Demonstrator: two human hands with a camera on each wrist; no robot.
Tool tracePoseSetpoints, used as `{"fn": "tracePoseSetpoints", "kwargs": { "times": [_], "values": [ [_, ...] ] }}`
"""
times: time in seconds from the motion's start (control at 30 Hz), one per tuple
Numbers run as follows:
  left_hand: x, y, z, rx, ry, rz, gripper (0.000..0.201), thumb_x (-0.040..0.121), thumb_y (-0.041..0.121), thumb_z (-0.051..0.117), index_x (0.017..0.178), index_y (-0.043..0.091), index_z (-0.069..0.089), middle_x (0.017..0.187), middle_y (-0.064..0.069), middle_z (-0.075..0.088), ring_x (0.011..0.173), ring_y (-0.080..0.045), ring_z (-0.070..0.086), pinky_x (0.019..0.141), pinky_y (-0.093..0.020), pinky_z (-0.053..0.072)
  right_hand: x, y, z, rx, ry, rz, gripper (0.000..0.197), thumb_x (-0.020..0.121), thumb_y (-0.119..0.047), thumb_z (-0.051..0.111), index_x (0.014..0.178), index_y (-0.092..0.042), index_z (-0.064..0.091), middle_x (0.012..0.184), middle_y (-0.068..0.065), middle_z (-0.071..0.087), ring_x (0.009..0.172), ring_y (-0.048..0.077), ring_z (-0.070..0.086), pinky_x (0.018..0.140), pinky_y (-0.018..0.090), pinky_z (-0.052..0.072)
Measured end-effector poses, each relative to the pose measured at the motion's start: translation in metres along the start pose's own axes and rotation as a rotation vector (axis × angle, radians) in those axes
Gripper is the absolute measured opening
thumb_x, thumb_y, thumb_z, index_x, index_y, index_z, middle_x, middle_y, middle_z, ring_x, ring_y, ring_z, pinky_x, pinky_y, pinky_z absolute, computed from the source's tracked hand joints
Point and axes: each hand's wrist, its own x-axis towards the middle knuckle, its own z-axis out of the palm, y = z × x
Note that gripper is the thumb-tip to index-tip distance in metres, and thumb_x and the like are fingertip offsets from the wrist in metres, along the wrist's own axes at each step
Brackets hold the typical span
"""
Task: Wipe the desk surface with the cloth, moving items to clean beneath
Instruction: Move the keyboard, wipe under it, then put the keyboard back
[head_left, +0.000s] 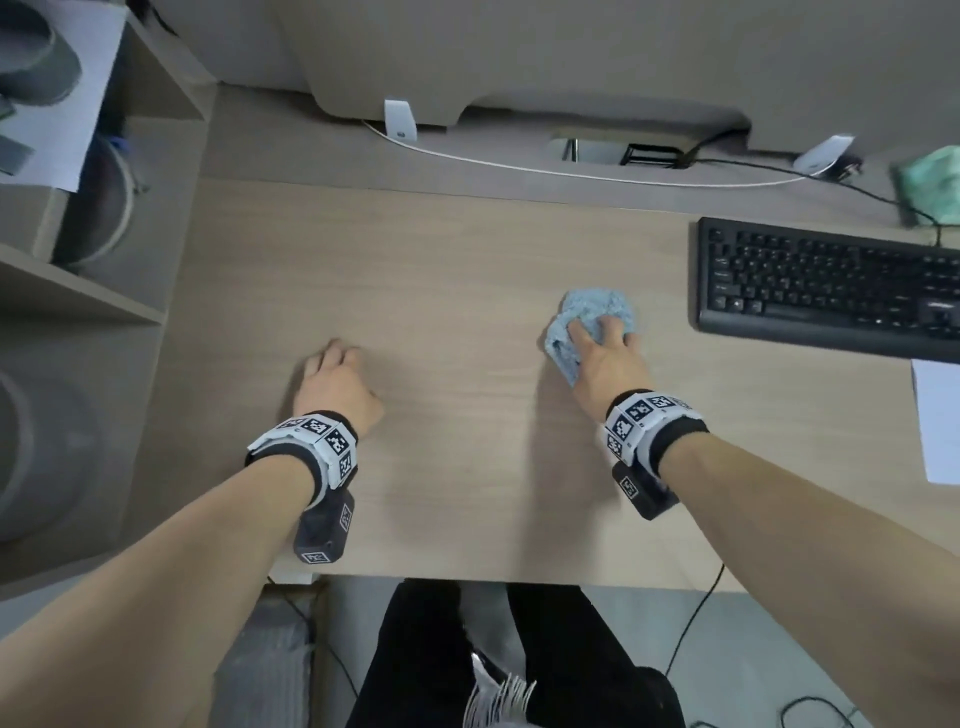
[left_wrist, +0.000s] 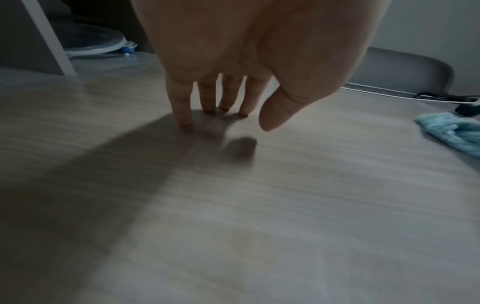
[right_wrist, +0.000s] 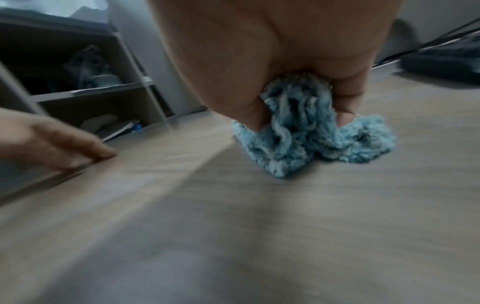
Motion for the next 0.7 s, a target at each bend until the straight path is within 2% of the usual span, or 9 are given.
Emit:
{"fn": "tracePoseSetpoints", "kwargs": {
  "times": [0.13, 0.2, 0.33, 0.43, 0.53, 0.6, 0.7],
  "values": [
    [-0.001, -0.012, -0.009, 0.064, -0.041, 0.065, 0.070, 0.077, 0.017, 0.053, 0.144, 0.023, 0.038, 0.158, 0.003, 0.024, 0.140, -0.027, 0.025, 0.110, -0.039, 0.036, -0.012, -0.077, 0.020, -0.037, -0.040, -0.193, 0.077, 0.084, -0.013, 0.062, 0.149, -0.025, 0.023, 0.150, 0.015, 0.016, 0.131, 0.043, 0.031, 0.103, 0.045, 0.046],
    [0.003, -0.026, -0.016, 0.058, -0.085, 0.139, 0.073, 0.077, 0.015, 0.053, 0.147, 0.024, 0.035, 0.160, 0.003, 0.022, 0.143, -0.026, 0.023, 0.115, -0.036, 0.030, -0.020, -0.117, 0.031, -0.077, -0.067, -0.289, 0.081, 0.083, -0.015, 0.065, 0.151, -0.023, 0.021, 0.151, 0.017, 0.014, 0.131, 0.045, 0.028, 0.105, 0.047, 0.043],
    [0.010, -0.053, -0.020, -0.048, -0.164, 0.216, 0.078, 0.075, 0.007, 0.053, 0.149, 0.015, 0.033, 0.160, -0.004, 0.024, 0.146, -0.025, 0.023, 0.120, -0.033, 0.021, -0.039, -0.171, 0.049, -0.155, -0.111, -0.452, 0.081, 0.085, -0.022, 0.064, 0.152, -0.023, 0.019, 0.155, 0.017, 0.013, 0.133, 0.044, 0.027, 0.111, 0.048, 0.035],
    [0.010, -0.053, -0.018, -0.103, -0.147, 0.219, 0.069, 0.077, 0.006, 0.051, 0.145, 0.010, 0.039, 0.156, -0.010, 0.032, 0.143, -0.027, 0.030, 0.118, -0.035, 0.025, -0.047, -0.169, 0.046, -0.069, -0.170, -0.476, 0.075, 0.088, -0.020, 0.059, 0.153, -0.024, 0.021, 0.159, 0.013, 0.014, 0.141, 0.037, 0.025, 0.113, 0.041, 0.029],
    [0.006, -0.032, -0.024, -0.172, -0.068, 0.184, 0.048, 0.082, 0.008, 0.050, 0.130, 0.003, 0.052, 0.136, -0.020, 0.051, 0.126, -0.036, 0.046, 0.108, -0.038, 0.037, -0.059, -0.144, 0.019, 0.266, -0.160, -0.435, 0.062, 0.095, -0.027, 0.057, 0.152, -0.020, 0.032, 0.161, 0.006, 0.023, 0.143, 0.027, 0.034, 0.116, 0.035, 0.028],
    [0.005, -0.011, -0.032, -0.225, -0.036, 0.173, 0.042, 0.086, 0.012, 0.051, 0.128, 0.005, 0.055, 0.128, -0.020, 0.057, 0.120, -0.038, 0.050, 0.104, -0.038, 0.041, -0.064, -0.122, -0.006, 0.361, -0.086, -0.383, 0.059, 0.096, -0.030, 0.057, 0.150, -0.016, 0.037, 0.158, 0.007, 0.032, 0.136, 0.026, 0.044, 0.114, 0.031, 0.027],
    [0.004, 0.037, -0.045, -0.326, -0.032, 0.159, 0.040, 0.091, 0.018, 0.051, 0.129, 0.012, 0.056, 0.129, -0.014, 0.061, 0.119, -0.034, 0.054, 0.102, -0.035, 0.042, -0.062, -0.072, -0.033, 0.437, 0.040, -0.219, 0.056, 0.094, -0.032, 0.055, 0.145, -0.012, 0.043, 0.149, 0.012, 0.043, 0.117, 0.033, 0.058, 0.105, 0.028, 0.034]
  ]
}}
